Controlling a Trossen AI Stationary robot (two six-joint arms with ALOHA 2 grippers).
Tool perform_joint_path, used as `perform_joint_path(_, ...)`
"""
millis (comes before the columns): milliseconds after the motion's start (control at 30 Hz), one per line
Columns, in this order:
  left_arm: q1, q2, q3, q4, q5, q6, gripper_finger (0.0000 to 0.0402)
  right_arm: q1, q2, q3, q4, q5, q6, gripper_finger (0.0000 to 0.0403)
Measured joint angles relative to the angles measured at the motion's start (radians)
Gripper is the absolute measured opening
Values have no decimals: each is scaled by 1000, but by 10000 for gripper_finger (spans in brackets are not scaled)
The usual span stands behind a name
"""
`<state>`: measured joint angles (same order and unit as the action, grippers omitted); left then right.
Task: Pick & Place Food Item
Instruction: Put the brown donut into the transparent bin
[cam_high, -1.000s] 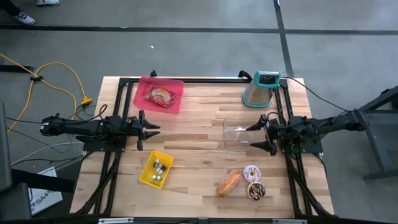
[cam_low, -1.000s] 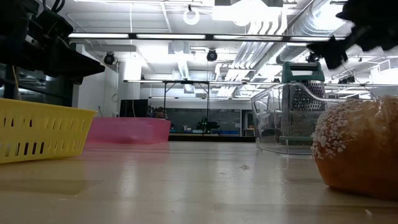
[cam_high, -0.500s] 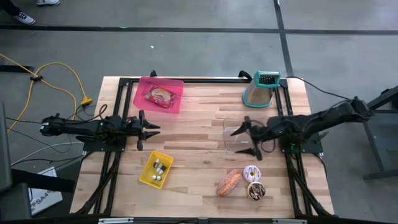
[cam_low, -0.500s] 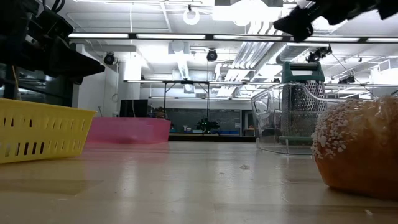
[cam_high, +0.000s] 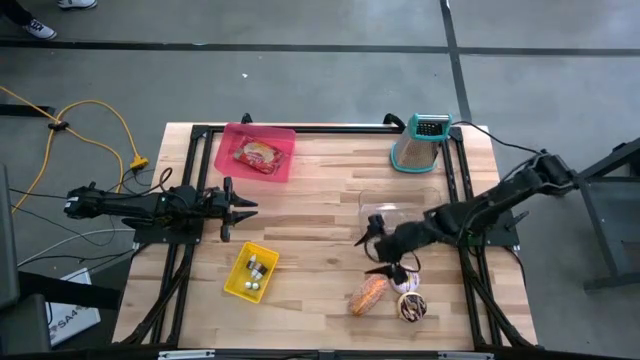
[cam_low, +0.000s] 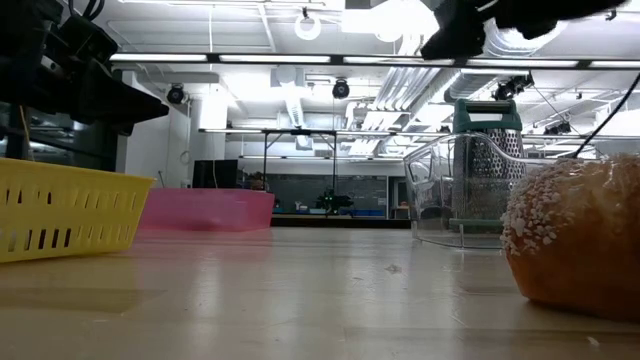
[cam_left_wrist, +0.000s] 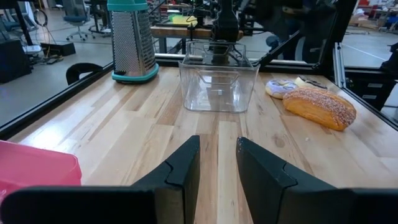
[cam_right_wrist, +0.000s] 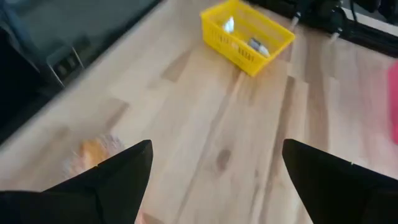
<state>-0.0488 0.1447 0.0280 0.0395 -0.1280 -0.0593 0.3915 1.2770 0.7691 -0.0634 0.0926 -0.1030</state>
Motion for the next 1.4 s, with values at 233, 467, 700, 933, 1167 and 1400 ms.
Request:
perform_joint_path(233, 0, 0, 0, 2, 0, 0, 100, 112, 53, 10, -25, 172, -6, 348)
perform_joint_path(467, 0, 0, 0, 2, 0, 0, 100, 170, 54, 11, -38, 164, 84, 348)
perform_joint_path(700, 0, 0, 0, 2, 0, 0, 100, 196, 48, 11, -118, 167, 254, 348)
perform_joint_path(933, 0, 0, 0, 2, 0, 0, 100, 225, 48, 11, -115, 166, 203, 348)
perform_joint_path(1167, 0, 0, 0, 2, 0, 0, 100, 225, 66, 12, -113, 100, 207, 348)
perform_joint_path(1400, 0, 0, 0, 2, 0, 0, 100, 224, 171, 61, -134, 58, 153, 348)
